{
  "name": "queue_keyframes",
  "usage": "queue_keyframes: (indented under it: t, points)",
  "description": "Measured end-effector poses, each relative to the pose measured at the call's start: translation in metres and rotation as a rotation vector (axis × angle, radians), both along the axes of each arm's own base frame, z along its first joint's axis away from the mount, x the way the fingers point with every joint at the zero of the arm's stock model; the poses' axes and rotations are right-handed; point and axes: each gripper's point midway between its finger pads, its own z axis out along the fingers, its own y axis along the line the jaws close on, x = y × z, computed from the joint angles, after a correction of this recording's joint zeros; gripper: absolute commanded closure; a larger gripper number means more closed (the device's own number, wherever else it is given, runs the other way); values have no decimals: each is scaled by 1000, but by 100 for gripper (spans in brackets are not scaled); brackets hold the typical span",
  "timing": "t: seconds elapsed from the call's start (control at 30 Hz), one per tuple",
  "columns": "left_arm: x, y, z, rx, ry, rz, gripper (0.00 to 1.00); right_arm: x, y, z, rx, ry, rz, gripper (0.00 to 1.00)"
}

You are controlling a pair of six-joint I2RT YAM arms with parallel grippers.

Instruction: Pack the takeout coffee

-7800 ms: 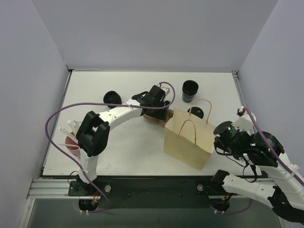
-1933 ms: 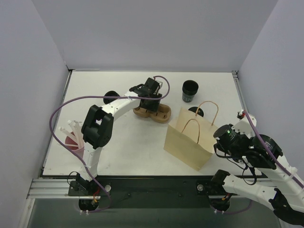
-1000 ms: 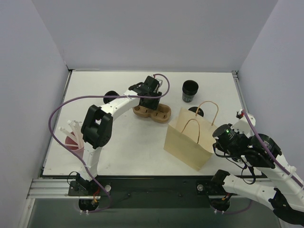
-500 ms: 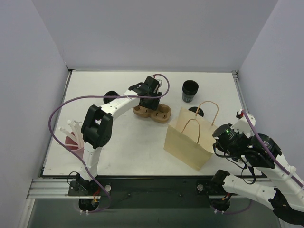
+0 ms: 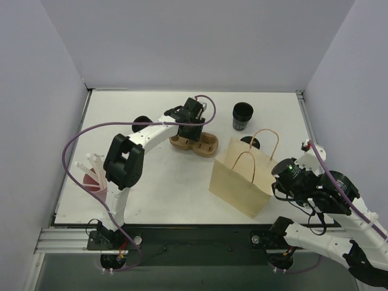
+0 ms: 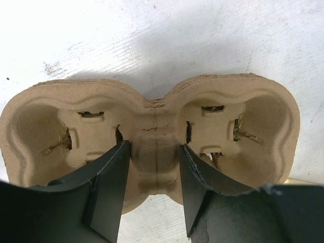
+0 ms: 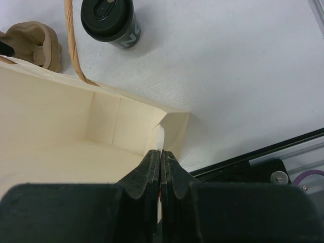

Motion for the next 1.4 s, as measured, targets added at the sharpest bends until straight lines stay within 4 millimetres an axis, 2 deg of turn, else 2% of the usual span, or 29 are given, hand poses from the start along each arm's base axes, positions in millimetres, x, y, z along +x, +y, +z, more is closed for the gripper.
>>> queue_keyframes:
  t: [0.17, 0.4, 0.7, 0.93, 1.03, 1.07, 1.17, 1.23, 1.27, 1.4]
  points:
    - [0, 0, 4, 2, 1, -1, 56, 0, 0, 0, -7, 1, 6, 98]
    - [11, -8, 34, -30, -45, -5, 56, 0, -1, 0, -13, 3, 9, 98]
    - [10, -7, 50, -29, -43, -4, 61, 0, -1, -1, -20, 7, 11, 99]
    - [9, -6, 75, -36, -48, -1, 62, 5, 6, -2, -54, 25, 65, 96]
    - [9, -6, 95, -51, -57, 2, 63, 10, 16, -4, -61, 39, 92, 95]
    - [8, -6, 98, -55, -60, 3, 65, 12, 19, -5, -59, 41, 98, 94]
    - [7, -6, 124, -78, -78, 6, 65, 17, 30, -7, -52, 48, 120, 78]
    - [4, -6, 141, -100, -94, 6, 65, 19, 34, -8, -46, 55, 127, 72]
    - [2, -5, 147, -111, -99, 5, 65, 19, 36, -8, -42, 58, 133, 66]
    - [-14, -1, 181, -170, -118, 6, 65, 19, 43, -6, -15, 61, 144, 55]
